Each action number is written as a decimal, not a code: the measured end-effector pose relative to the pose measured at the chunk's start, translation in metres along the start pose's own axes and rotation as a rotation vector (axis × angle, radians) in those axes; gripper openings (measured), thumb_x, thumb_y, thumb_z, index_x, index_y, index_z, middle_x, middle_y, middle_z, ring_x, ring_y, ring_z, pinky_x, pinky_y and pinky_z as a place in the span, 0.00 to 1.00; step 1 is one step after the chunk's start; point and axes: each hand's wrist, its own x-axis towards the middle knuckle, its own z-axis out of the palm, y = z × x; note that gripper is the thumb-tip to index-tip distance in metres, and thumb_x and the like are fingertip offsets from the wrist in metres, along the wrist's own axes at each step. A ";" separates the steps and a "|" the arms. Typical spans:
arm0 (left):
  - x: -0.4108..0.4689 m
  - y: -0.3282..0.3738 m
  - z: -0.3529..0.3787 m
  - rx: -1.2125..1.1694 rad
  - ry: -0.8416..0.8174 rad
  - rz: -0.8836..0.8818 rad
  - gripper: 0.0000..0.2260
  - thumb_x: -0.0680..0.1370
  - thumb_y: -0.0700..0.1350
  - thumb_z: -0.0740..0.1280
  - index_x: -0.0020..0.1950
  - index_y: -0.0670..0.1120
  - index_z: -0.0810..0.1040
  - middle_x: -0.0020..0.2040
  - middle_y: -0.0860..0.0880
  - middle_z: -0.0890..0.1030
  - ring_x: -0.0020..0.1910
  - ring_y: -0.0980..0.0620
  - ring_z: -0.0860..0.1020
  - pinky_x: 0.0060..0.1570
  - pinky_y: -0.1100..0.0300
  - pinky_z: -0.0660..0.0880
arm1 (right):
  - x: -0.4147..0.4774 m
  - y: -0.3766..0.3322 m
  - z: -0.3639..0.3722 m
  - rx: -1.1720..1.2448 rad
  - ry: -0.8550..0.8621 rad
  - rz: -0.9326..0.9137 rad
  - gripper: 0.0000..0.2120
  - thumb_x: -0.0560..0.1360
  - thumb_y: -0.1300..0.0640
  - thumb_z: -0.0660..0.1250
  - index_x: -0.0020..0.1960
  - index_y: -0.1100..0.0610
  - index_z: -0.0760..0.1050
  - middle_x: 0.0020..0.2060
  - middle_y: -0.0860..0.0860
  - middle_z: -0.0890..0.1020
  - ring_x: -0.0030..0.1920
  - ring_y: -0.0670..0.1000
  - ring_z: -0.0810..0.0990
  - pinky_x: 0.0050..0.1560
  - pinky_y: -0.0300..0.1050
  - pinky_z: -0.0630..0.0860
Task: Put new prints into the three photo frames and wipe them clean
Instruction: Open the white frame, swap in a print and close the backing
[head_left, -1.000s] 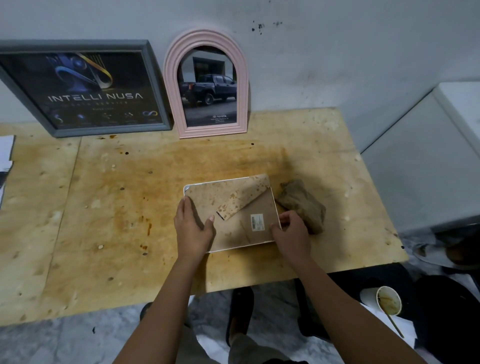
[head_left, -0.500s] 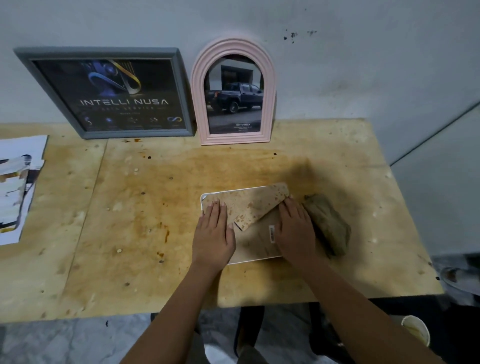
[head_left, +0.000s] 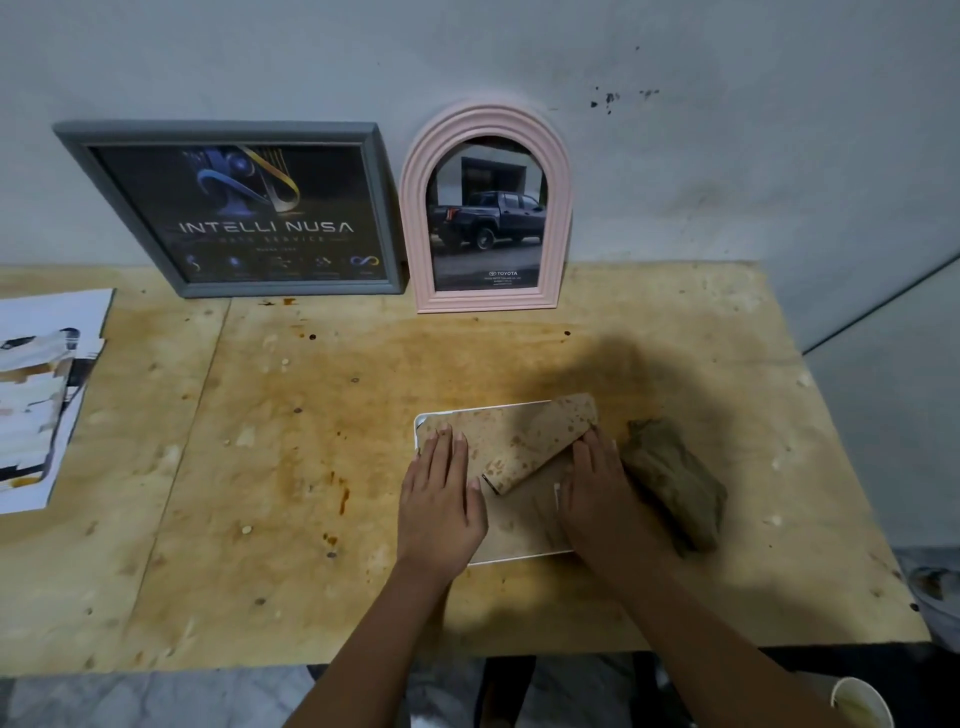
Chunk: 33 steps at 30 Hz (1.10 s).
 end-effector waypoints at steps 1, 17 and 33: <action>0.000 -0.001 -0.001 0.014 0.000 -0.005 0.25 0.77 0.51 0.51 0.72 0.44 0.67 0.73 0.45 0.66 0.73 0.49 0.61 0.70 0.56 0.55 | 0.000 -0.002 0.000 -0.013 0.000 0.007 0.26 0.71 0.55 0.52 0.62 0.70 0.72 0.61 0.65 0.75 0.63 0.64 0.74 0.65 0.60 0.67; 0.011 -0.001 -0.013 0.059 -0.207 0.137 0.35 0.69 0.55 0.32 0.77 0.49 0.41 0.76 0.52 0.39 0.76 0.53 0.41 0.72 0.57 0.39 | 0.002 -0.010 -0.003 -0.110 -0.141 -0.080 0.30 0.73 0.48 0.42 0.70 0.53 0.68 0.71 0.53 0.67 0.75 0.61 0.52 0.71 0.60 0.46; 0.011 -0.018 -0.036 -0.250 -0.062 -0.236 0.31 0.79 0.52 0.61 0.77 0.44 0.52 0.76 0.46 0.56 0.74 0.46 0.54 0.71 0.54 0.54 | -0.022 0.007 -0.016 0.360 -0.027 0.103 0.29 0.77 0.53 0.60 0.74 0.61 0.57 0.73 0.57 0.59 0.72 0.55 0.56 0.70 0.42 0.53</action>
